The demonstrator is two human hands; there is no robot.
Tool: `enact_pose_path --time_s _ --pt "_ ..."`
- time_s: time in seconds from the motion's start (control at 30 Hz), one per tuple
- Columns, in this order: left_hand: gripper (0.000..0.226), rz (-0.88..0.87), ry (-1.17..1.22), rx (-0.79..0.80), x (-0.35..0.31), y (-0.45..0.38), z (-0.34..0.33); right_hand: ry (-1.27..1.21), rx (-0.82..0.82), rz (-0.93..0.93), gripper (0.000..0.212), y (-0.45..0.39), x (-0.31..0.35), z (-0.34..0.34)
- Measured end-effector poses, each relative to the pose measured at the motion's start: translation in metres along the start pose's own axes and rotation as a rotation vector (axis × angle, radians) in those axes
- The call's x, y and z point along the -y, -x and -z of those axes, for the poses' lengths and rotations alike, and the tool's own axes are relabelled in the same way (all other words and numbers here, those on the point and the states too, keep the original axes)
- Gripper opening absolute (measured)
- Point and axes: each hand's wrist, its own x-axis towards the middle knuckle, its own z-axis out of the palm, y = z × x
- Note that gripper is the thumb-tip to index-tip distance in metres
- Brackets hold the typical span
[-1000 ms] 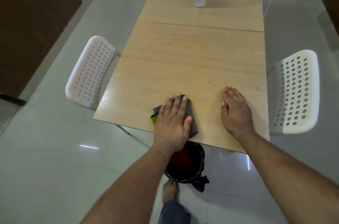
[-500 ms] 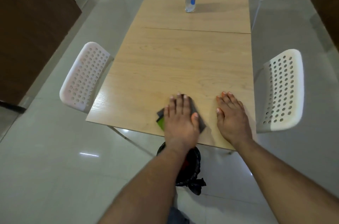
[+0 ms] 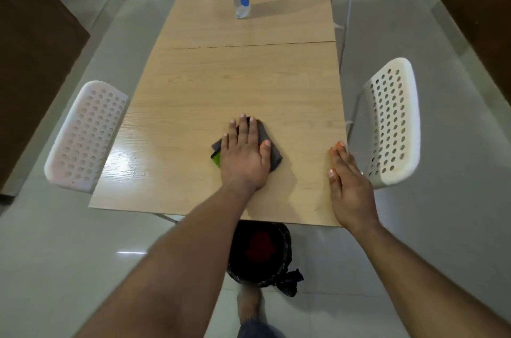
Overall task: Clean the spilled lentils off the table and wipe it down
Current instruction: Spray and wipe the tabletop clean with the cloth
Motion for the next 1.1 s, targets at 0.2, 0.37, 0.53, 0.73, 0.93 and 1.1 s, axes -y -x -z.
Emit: enact_pose_path --time_s 0.2,0.37,0.53,0.73,0.93,1.1 --pt "0.070 -0.194 0.032 0.008 -0.081 0.038 -0.028 -0.129 -0.047 -0.023 0.055 0.002 -0.005 0.002" --pt "0.068 -0.303 0.012 0.050 -0.046 0.107 -0.026 -0.183 -0.061 -0.090 0.059 0.005 0.007 0.007" --pt "0.069 -0.288 -0.030 0.036 -0.017 0.056 -0.016 -0.286 -0.050 -0.137 0.062 0.003 0.008 0.007" --pt "0.069 -0.210 -0.040 0.043 -0.088 -0.027 -0.018 -0.417 -0.070 -0.171 0.069 0.001 0.002 0.006" --pt "0.068 -0.387 0.007 0.034 -0.122 0.053 -0.040 -0.733 -0.244 -0.465 0.065 0.012 0.004 0.012" --pt "0.068 -0.406 -0.016 0.060 -0.082 0.120 -0.037 -1.059 -0.094 -0.628 0.080 0.037 0.012 0.012"
